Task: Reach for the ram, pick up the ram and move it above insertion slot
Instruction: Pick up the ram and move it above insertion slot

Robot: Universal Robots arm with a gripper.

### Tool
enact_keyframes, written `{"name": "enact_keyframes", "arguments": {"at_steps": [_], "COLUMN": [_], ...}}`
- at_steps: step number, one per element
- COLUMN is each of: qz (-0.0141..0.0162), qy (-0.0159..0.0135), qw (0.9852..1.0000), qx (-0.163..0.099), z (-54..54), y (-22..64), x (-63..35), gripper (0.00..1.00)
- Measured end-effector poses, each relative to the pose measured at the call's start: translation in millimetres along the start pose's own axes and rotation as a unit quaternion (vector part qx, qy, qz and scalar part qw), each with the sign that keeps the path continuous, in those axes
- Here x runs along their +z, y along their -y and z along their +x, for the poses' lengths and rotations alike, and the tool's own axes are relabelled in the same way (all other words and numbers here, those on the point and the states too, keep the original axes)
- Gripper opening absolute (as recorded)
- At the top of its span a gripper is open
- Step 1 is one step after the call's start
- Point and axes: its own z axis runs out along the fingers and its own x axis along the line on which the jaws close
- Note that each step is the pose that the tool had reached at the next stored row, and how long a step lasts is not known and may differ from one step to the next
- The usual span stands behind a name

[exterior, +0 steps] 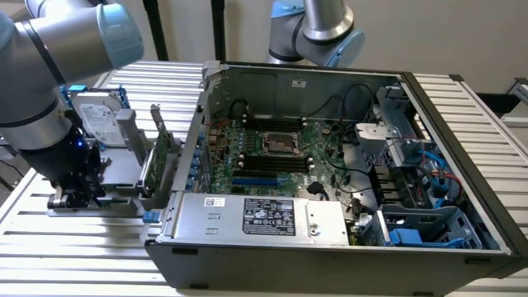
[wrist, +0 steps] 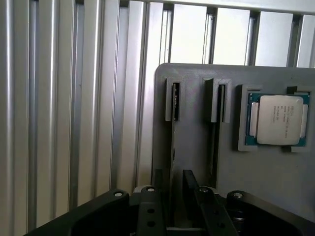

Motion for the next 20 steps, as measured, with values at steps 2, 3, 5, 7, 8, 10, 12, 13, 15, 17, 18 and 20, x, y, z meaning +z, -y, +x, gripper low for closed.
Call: {"name": "enact_keyframes", "arguments": {"at_steps": [2,3,5,7,8,10,12,13,15,17,18,20], "qz": [0.0,-0.0001,-0.0003,-0.0025,-0.0045,-0.0093,-0.0099,-0.0098,-0.0098,-0.0105,-0.0111,-0.0121], "qy": [0.0009,0.0012,0.0024,0.0031,0.0035,0.0052,0.0086,0.011,0.0158,0.0186,0.0189,0.019], "qw": [1.0,1.0,1.0,1.0,1.0,0.9999,0.9999,0.9999,0.9998,0.9998,0.9998,0.9997], "qx": [0.0,0.0,0.0,0.0,0.0,0.0,0.0,0.0,0.0,0.0,0.0,0.0], "z": [0.0,0.0,0.0,0.1,0.1,0.1,0.4,0.6,1.3,2.3,2.6,2.8], "y": [0.0,0.0,0.0,0.0,0.0,0.0,0.0,0.0,0.0,0.0,0.1,0.1], "x": [0.6,0.8,1.4,1.5,1.6,2.0,2.1,2.2,2.4,2.5,2.5,2.5], "gripper": [0.31,0.31,0.31,0.31,0.31,0.31,0.31,0.31,0.31,0.28,0.22,0.16]}}
